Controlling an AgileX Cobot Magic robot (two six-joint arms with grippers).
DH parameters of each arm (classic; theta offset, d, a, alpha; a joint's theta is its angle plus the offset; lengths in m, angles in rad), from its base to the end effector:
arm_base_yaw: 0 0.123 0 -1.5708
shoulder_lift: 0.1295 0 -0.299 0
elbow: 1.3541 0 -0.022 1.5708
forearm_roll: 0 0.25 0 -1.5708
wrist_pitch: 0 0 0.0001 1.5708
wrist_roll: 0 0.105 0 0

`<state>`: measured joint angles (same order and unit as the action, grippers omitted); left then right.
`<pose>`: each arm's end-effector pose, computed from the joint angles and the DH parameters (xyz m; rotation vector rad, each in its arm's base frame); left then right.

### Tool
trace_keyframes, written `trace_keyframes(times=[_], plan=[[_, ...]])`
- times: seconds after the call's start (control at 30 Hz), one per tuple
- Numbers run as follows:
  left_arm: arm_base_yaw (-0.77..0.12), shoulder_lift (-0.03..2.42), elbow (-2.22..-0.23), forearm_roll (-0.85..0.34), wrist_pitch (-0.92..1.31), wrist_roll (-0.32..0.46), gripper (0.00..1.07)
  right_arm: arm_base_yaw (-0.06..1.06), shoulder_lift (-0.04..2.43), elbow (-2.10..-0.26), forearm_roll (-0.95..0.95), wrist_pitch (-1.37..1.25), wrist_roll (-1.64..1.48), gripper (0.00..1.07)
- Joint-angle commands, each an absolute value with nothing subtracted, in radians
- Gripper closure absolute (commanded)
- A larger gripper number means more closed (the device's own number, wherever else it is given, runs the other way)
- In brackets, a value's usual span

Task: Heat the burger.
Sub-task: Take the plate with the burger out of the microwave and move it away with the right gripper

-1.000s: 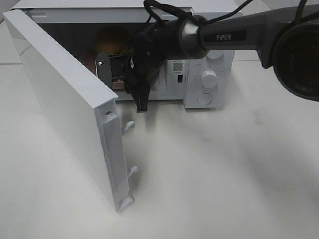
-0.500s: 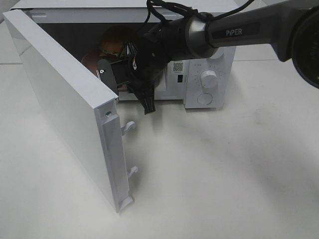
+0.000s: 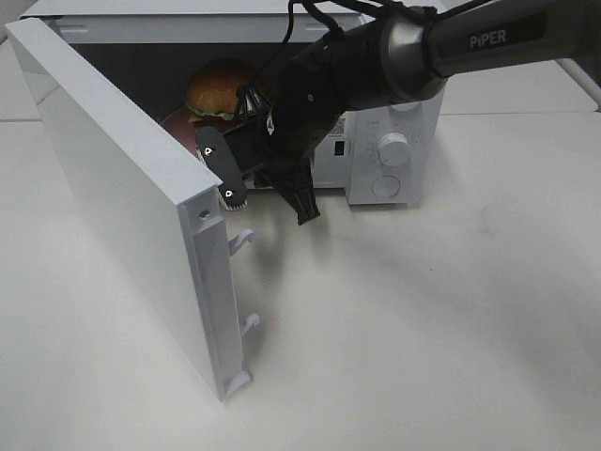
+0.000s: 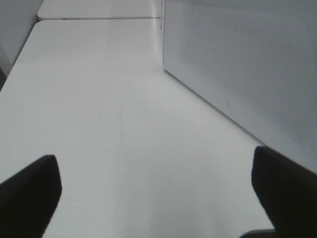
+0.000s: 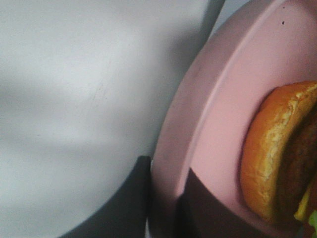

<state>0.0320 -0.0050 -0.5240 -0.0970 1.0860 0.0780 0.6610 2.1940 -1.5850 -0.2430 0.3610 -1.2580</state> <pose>-0.0118 -0.0094 0.2753 0.0545 2.0364 -0.0469 0.3996 0.2994 0.1555 -2.1754 1.2249 -0.4613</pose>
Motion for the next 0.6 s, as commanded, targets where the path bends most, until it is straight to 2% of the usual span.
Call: trace_keyframes(times=[0.03, 0.6], plan=[[0.034, -0.009, -0.522, -0.095, 1.072, 0.075, 0.08, 0.667, 2.141, -1.560, -0.208, 0.320, -1.363, 1.07], [0.034, -0.009, -0.522, -0.095, 1.072, 0.075, 0.08, 0.629, 2.064, -1.516, -0.037, 0.311, -1.568, 1.07]])
